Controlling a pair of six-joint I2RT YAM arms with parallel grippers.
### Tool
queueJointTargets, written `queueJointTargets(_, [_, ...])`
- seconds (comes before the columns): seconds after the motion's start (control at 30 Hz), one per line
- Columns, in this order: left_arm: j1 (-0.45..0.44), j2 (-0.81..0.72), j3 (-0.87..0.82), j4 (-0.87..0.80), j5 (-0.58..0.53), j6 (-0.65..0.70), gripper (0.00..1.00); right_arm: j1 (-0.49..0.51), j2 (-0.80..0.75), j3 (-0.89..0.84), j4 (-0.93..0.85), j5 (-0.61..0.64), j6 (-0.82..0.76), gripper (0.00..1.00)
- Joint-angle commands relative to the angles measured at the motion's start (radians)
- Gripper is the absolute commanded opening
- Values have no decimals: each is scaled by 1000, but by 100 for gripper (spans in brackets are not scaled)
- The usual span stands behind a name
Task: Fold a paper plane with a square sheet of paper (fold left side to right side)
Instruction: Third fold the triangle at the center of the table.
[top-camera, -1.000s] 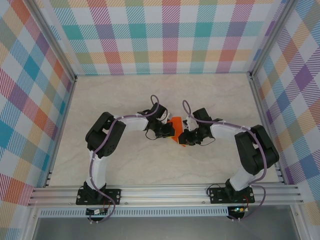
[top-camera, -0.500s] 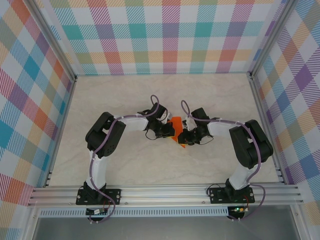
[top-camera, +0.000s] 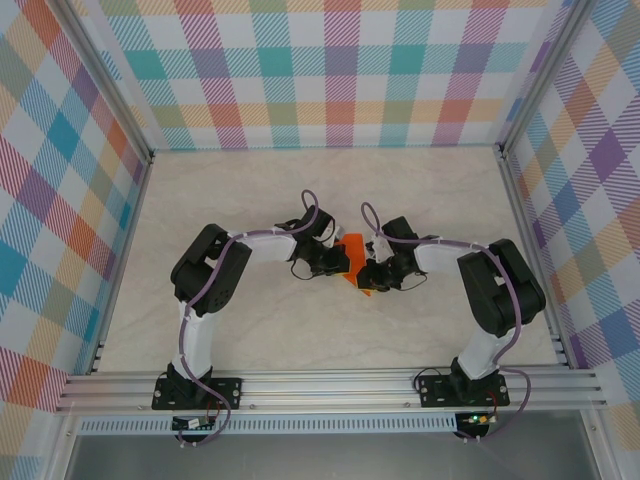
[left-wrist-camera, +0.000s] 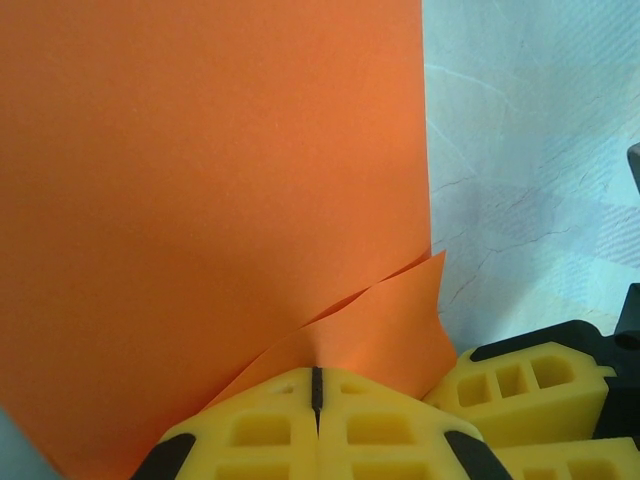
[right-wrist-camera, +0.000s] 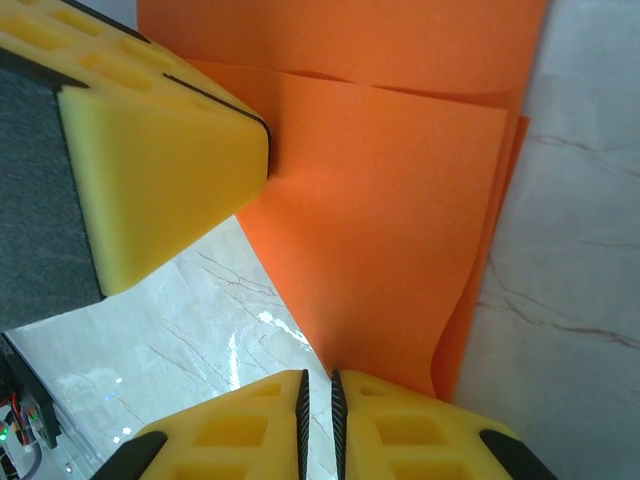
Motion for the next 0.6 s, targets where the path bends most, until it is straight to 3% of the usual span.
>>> queueJointTargets(0.0, [5,28,-22,-90,-97,22,5,0,0,-31,-32,-14,6,17])
queueJointTargets(0.57, [6,41,-12,-92,-104,22,4,1,-48,-141,-52,-30,46,13])
